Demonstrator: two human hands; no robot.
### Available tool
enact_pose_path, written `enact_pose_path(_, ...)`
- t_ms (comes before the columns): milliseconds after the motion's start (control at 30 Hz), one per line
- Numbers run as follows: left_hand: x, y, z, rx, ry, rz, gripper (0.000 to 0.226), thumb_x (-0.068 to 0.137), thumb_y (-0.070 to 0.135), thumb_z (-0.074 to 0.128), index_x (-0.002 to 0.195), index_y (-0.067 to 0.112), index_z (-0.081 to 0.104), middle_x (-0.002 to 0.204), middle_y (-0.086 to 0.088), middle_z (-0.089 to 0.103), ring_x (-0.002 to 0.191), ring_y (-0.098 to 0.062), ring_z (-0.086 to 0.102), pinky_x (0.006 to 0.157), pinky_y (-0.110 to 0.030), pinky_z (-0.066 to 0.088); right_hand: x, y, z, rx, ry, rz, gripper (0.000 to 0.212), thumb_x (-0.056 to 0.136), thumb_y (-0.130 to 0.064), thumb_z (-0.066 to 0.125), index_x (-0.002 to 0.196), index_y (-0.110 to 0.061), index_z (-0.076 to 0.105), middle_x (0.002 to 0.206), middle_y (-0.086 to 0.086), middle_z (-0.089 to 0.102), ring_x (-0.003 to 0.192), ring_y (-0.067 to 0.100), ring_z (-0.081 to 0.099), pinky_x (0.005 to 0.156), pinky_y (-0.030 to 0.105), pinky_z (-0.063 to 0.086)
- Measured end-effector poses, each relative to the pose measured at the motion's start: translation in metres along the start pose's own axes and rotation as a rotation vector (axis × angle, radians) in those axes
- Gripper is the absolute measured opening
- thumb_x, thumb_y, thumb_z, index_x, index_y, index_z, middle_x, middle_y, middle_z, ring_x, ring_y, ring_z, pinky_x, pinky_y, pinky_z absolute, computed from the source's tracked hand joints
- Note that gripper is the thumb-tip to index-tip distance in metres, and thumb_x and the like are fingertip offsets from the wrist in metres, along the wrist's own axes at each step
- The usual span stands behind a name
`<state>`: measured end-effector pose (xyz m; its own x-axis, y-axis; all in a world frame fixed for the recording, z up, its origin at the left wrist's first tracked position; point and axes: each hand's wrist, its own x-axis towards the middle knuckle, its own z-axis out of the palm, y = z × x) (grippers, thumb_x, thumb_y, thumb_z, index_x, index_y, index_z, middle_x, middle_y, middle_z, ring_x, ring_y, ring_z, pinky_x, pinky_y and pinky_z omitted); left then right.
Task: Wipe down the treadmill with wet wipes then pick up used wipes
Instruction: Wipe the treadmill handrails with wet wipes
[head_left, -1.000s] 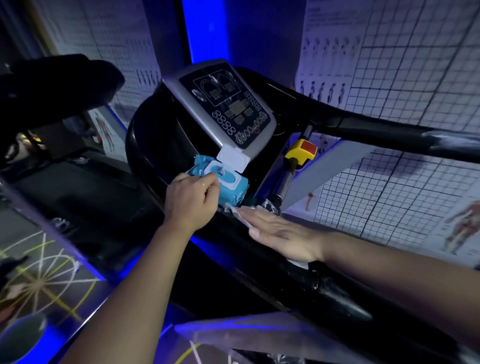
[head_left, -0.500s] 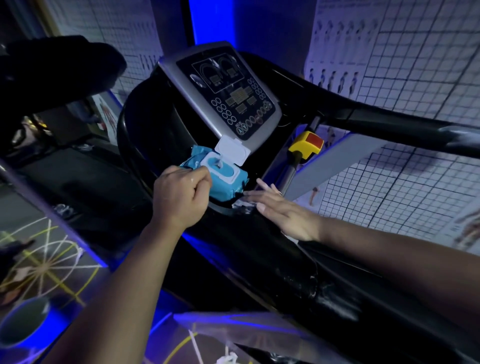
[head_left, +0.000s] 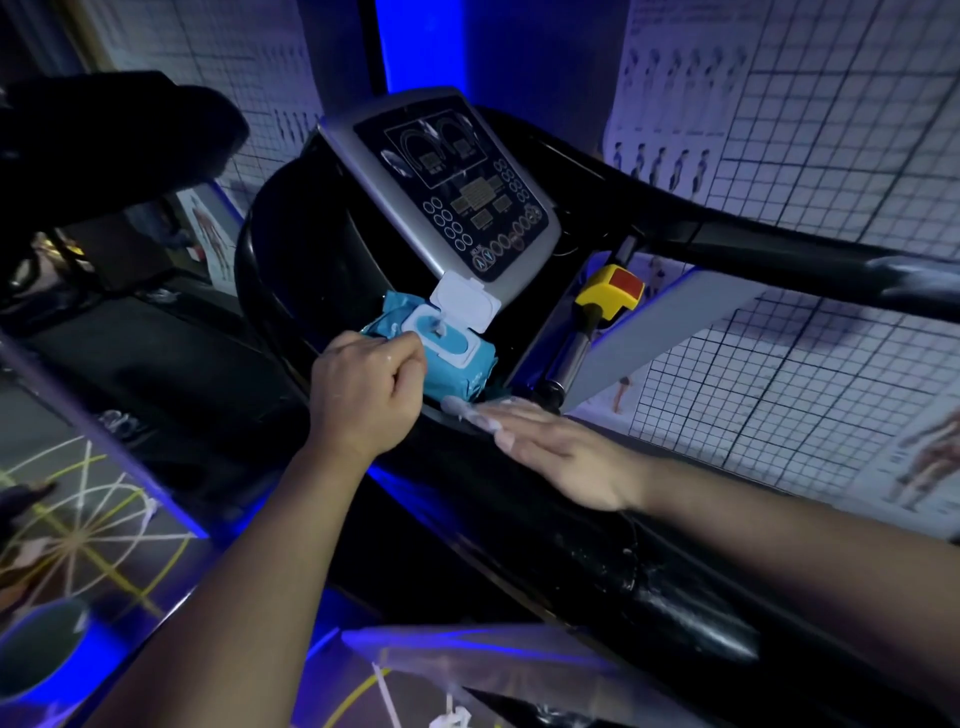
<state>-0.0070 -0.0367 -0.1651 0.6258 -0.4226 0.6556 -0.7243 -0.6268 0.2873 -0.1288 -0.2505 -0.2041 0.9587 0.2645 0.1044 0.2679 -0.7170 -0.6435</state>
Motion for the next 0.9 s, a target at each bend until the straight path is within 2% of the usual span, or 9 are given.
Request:
enact_pose_path(167,0.0,0.0,-0.001,0.001,-0.002,-0.014,0.031,0.082,0.026,0.038,0.071,0.017,0.066,0.06,0.002,0.066,0.065,-0.032,0.059,0.072,-0.042,0.05,0.009,-0.004,-0.003,0.053,0.013,0.04,0.042,0.11,-0.03,0.035,0.148,-0.018,0.049,0.152,-0.014,0.044,0.141,-0.005,0.032,0.123,0.024,0.012)
enact_pose_path(267,-0.001,0.001,-0.001,-0.001,-0.001,-0.017,0.032,0.083,0.026,0.037,0.072,0.017,0.066,0.061,0.002,0.066,0.067,-0.032,0.059,0.071,-0.042,0.049,-0.011,-0.012,-0.007,0.247,0.031,0.048,0.037,0.109,-0.024,0.041,0.137,-0.01,0.062,0.145,-0.011,0.055,0.138,0.0,0.045,0.121,0.025,0.027)
enact_pose_path(333,-0.001,0.001,0.0,-0.003,0.0,-0.022,0.032,0.083,0.027,0.037,0.072,0.017,0.066,0.061,0.003,0.066,0.068,-0.032,0.058,0.07,-0.041,0.05,-0.03,-0.017,-0.009,0.316,0.06,0.067,0.042,0.107,-0.037,0.045,0.111,-0.003,0.07,0.113,-0.013,0.067,0.111,0.004,0.061,0.101,0.03,0.045)
enact_pose_path(400,-0.001,0.001,0.0,-0.007,-0.001,-0.028,0.032,0.082,0.027,0.037,0.072,0.018,0.066,0.061,0.003,0.066,0.069,-0.032,0.058,0.069,-0.041,0.05,-0.049,-0.023,-0.014,0.359,0.1,0.062,0.054,0.104,-0.05,0.044,0.091,-0.001,0.064,0.081,0.005,0.056,0.08,0.012,0.053,0.077,0.04,0.044)
enact_pose_path(533,-0.001,0.002,-0.001,-0.01,0.002,-0.033,0.032,0.082,0.027,0.038,0.072,0.018,0.067,0.062,0.004,0.067,0.07,-0.032,0.059,0.07,-0.042,0.05,-0.06,-0.016,-0.038,0.542,0.227,0.248,0.051,0.108,-0.035,0.043,0.095,0.008,0.067,0.074,0.027,0.067,0.064,0.028,0.061,0.061,0.03,0.051)
enact_pose_path(600,-0.001,0.003,-0.001,-0.009,0.002,-0.029,0.032,0.082,0.026,0.038,0.072,0.018,0.067,0.062,0.004,0.067,0.069,-0.032,0.058,0.07,-0.042,0.05,-0.054,-0.005,-0.05,0.764,0.4,0.428,0.051,0.108,-0.033,0.046,0.108,0.016,0.061,0.087,0.036,0.068,0.075,0.037,0.065,0.071,0.039,0.057)
enact_pose_path(733,-0.001,0.002,-0.001,0.004,-0.004,-0.034,0.031,0.083,0.026,0.038,0.073,0.018,0.066,0.062,0.004,0.066,0.069,-0.031,0.057,0.069,-0.041,0.05,-0.035,0.014,-0.077,1.033,0.684,0.631,0.03,0.108,-0.014,0.036,0.115,0.01,0.054,0.074,0.019,0.059,0.052,0.026,0.062,0.047,0.029,0.053)
enact_pose_path(833,-0.002,0.001,-0.001,0.011,-0.004,-0.028,0.031,0.084,0.026,0.038,0.072,0.017,0.065,0.062,0.003,0.066,0.068,-0.031,0.057,0.07,-0.042,0.049,-0.013,0.025,-0.086,1.034,0.824,0.518,0.041,0.109,-0.029,0.037,0.115,0.005,0.059,0.095,0.025,0.071,0.081,0.034,0.072,0.077,0.041,0.061)
enact_pose_path(900,-0.002,0.001,-0.001,0.011,-0.001,-0.021,0.03,0.084,0.025,0.039,0.071,0.017,0.065,0.061,0.003,0.065,0.066,-0.031,0.057,0.071,-0.042,0.049,0.001,0.021,-0.078,0.785,0.824,0.396,0.05,0.107,-0.04,0.038,0.104,0.0,0.067,0.093,0.022,0.073,0.081,0.031,0.071,0.082,0.045,0.059)
